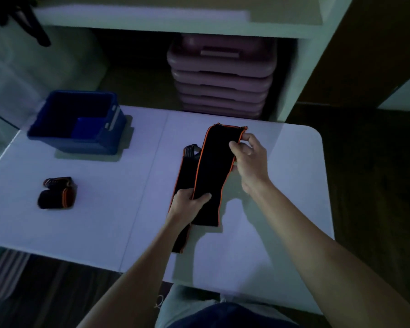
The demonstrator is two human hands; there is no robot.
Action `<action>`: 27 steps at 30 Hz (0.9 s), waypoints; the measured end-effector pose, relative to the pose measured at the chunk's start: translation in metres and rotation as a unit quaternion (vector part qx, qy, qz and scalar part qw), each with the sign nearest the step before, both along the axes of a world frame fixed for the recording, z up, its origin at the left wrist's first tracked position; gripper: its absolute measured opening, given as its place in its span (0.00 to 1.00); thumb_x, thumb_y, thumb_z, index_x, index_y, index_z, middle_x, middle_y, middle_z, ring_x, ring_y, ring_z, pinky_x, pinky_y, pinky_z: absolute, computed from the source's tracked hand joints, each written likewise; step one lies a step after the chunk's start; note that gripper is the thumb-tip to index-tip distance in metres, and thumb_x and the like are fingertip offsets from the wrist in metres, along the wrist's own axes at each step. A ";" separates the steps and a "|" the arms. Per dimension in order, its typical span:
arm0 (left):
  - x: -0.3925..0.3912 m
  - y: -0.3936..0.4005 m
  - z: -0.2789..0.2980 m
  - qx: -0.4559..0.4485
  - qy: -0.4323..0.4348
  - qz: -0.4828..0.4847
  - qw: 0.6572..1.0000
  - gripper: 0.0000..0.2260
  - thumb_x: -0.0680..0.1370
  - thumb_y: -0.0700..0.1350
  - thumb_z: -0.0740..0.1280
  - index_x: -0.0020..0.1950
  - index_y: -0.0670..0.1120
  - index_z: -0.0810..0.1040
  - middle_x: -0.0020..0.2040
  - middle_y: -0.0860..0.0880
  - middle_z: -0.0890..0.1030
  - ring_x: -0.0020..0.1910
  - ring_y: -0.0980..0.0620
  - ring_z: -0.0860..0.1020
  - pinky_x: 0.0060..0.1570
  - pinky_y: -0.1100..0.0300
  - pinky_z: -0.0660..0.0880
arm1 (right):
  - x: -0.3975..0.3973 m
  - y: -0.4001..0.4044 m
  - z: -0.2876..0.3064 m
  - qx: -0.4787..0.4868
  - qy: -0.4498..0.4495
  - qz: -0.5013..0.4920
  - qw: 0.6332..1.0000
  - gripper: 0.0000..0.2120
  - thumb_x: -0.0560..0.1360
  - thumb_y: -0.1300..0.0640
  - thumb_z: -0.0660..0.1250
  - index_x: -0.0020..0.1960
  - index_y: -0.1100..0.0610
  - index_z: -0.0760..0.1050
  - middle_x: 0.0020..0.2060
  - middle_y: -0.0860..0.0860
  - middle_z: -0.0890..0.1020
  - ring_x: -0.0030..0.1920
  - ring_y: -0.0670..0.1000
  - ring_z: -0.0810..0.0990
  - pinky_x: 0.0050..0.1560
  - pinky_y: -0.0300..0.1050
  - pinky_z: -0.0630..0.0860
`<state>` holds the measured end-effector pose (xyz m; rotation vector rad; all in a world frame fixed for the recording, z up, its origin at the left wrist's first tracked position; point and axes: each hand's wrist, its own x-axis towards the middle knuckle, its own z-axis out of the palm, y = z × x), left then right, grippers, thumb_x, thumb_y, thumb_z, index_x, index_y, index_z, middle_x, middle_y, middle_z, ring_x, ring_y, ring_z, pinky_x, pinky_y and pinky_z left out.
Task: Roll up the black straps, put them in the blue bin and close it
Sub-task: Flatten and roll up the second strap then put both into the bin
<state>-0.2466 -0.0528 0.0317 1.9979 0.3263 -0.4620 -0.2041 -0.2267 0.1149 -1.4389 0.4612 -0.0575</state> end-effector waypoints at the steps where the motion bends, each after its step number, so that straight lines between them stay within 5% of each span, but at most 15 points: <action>1: -0.002 0.013 -0.001 -0.018 0.013 -0.001 1.000 0.08 0.72 0.49 0.75 0.45 0.46 0.86 0.41 0.48 0.86 0.43 0.50 0.84 0.45 0.54 0.79 | 0.003 0.009 0.001 0.003 -0.002 -0.003 1.000 0.03 0.74 0.58 0.69 0.46 0.51 0.78 0.43 0.59 0.86 0.48 0.61 0.85 0.50 0.63 0.80; 4: -0.008 0.052 -0.011 -0.050 0.051 -0.021 0.997 0.07 0.73 0.47 0.75 0.44 0.43 0.85 0.41 0.44 0.85 0.42 0.47 0.84 0.46 0.52 0.78 | 0.007 0.039 -0.002 -0.007 0.012 0.008 1.000 0.05 0.74 0.58 0.69 0.48 0.50 0.78 0.42 0.55 0.86 0.47 0.60 0.85 0.49 0.61 0.80; 10: -0.019 0.101 -0.030 0.061 0.124 -0.168 0.976 0.14 0.77 0.50 0.71 0.54 0.41 0.84 0.47 0.45 0.85 0.47 0.47 0.83 0.47 0.55 0.79 | -0.010 0.095 -0.029 -0.033 0.079 0.014 0.996 0.12 0.77 0.63 0.66 0.59 0.54 0.75 0.33 0.51 0.80 0.33 0.53 0.75 0.27 0.42 0.67; 15: -0.023 0.125 -0.044 0.125 0.129 -0.234 0.955 0.16 0.76 0.50 0.71 0.58 0.41 0.82 0.54 0.44 0.85 0.52 0.46 0.83 0.52 0.53 0.80 | -0.030 0.124 -0.049 -0.020 0.117 -0.012 0.993 0.13 0.77 0.64 0.65 0.59 0.52 0.74 0.42 0.61 0.82 0.39 0.57 0.80 0.39 0.56 0.79; 18: -0.022 0.130 -0.041 0.167 0.081 -0.232 0.955 0.11 0.75 0.48 0.71 0.52 0.42 0.77 0.48 0.46 0.81 0.47 0.47 0.79 0.42 0.58 0.74 | -0.037 0.132 -0.063 -0.015 0.146 -0.013 0.989 0.17 0.77 0.65 0.65 0.60 0.48 0.73 0.49 0.67 0.82 0.46 0.63 0.84 0.51 0.68 0.79; 27: 0.042 0.120 -0.018 0.095 -0.006 -0.078 0.992 0.12 0.77 0.41 0.66 0.59 0.41 0.79 0.51 0.41 0.83 0.49 0.43 0.81 0.45 0.59 0.72 | -0.028 0.127 -0.078 -0.002 0.175 0.026 0.984 0.21 0.77 0.69 0.63 0.62 0.47 0.72 0.39 0.55 0.83 0.40 0.54 0.83 0.43 0.51 0.81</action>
